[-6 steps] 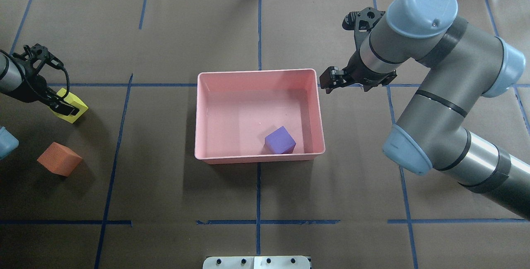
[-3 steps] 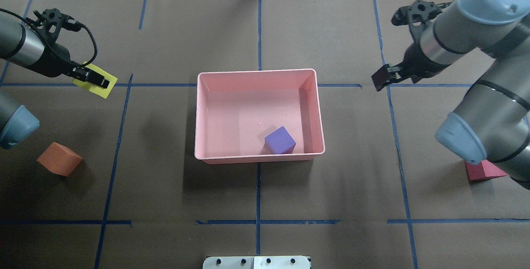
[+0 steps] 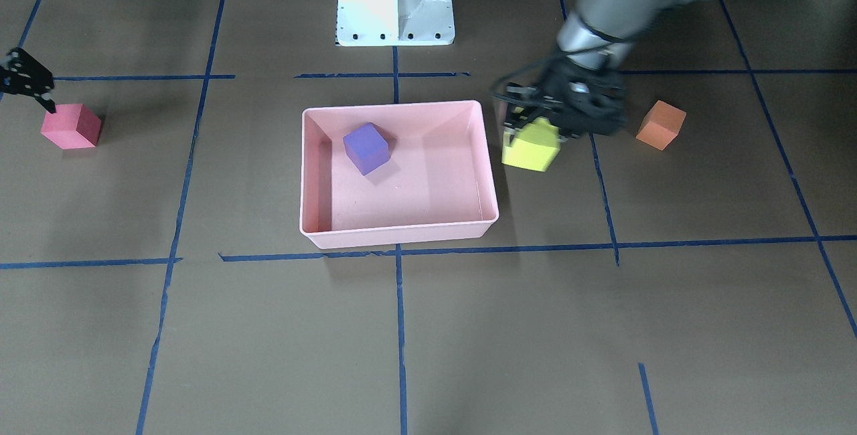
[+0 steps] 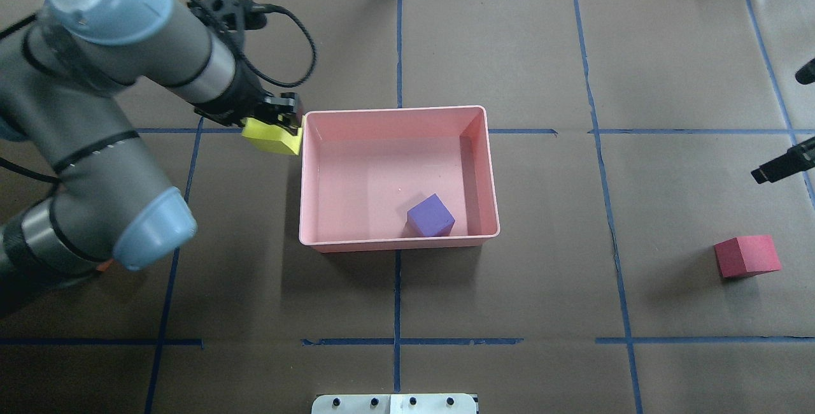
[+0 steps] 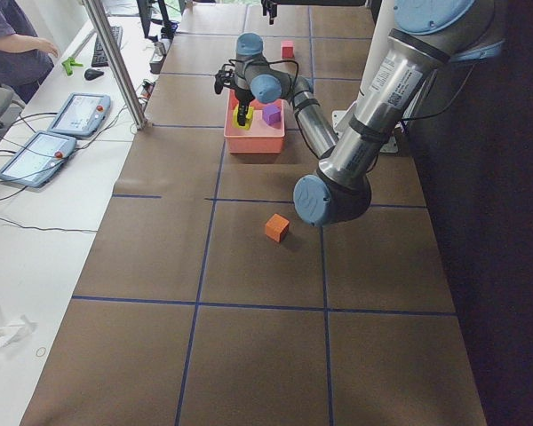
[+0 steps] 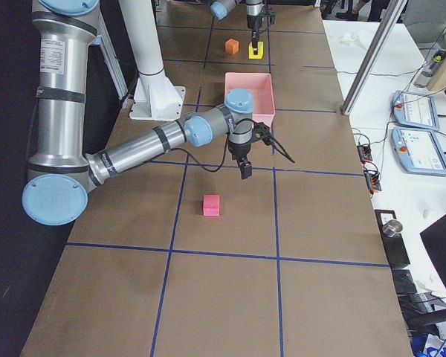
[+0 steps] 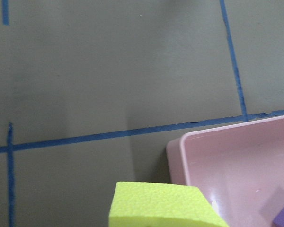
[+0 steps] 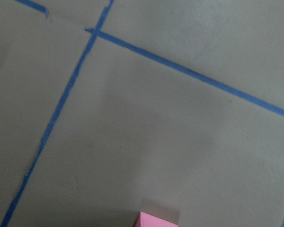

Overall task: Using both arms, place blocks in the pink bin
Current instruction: 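Carry the yellow cube into the bin and release it with the left gripper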

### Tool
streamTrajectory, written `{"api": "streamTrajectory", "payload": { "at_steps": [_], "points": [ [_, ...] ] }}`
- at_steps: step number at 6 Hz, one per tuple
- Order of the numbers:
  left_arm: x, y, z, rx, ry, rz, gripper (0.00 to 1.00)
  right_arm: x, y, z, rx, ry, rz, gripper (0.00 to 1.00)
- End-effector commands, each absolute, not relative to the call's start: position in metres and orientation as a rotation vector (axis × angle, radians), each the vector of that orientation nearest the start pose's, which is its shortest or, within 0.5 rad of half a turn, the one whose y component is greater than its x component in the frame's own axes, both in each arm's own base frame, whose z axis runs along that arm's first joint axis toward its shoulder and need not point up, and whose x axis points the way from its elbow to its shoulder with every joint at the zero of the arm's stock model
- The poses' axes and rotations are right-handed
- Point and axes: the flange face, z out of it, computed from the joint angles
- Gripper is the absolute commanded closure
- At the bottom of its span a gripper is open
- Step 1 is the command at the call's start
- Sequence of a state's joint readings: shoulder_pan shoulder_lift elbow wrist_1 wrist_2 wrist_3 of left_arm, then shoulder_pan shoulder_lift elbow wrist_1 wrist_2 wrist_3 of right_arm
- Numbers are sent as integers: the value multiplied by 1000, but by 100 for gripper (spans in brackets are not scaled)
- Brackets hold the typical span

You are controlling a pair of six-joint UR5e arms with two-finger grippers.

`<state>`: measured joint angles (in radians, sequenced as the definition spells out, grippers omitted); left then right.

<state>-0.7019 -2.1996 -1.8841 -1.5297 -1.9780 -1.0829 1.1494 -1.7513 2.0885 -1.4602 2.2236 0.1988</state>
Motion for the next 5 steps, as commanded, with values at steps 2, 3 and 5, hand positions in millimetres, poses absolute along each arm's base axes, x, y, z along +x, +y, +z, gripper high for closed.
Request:
{"api": "streamTrajectory", "payload": {
  "at_steps": [2, 3, 5],
  "points": [
    [466, -442, 132, 156, 938, -107, 0, -83, -369, 587, 247, -794, -199, 0],
    [466, -442, 132, 156, 938, -107, 0, -97, -365, 605, 239, -831, -120, 1],
    [465, -441, 133, 158, 939, -107, 0, -140, -360, 604, 177, -800, -21, 1]
  ]
}}
